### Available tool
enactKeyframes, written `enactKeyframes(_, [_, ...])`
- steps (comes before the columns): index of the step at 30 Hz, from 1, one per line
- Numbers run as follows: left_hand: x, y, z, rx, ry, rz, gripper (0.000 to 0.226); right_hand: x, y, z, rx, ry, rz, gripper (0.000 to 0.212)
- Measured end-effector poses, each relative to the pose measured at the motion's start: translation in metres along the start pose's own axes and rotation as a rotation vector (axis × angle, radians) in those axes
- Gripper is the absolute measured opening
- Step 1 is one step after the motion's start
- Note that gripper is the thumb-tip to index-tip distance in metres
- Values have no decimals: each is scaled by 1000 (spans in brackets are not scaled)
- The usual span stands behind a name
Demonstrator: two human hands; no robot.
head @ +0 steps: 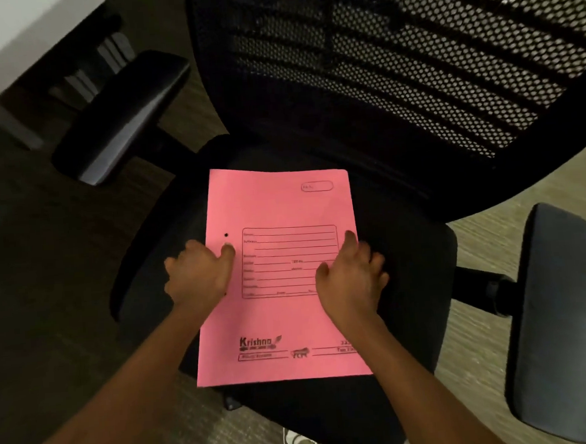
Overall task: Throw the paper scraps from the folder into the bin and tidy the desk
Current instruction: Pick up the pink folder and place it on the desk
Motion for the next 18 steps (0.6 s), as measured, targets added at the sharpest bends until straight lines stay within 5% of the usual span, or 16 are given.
enactKeyframes(8, [-7, 7, -9, -303, 9, -275, 13, -6, 7, 14, 475, -273, -18, 48])
enactKeyframes(12, [-35, 29, -29, -508, -9, -334, 11, -30, 13, 2, 679, -348, -153, 11])
enactKeyframes(18, [-59, 130, -64, -524, -133, -101, 10, -73, 73, -66, 827, -259, 2, 19])
Point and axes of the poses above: each hand's wrist, its own x-axis towards the middle knuckle, its own y-axis out of the back of the hand, z = x × y, the point moved 6 cm from there along x, towards the middle knuckle, and after that the axes turned 5 degrees about y, right-handed, at the moved point
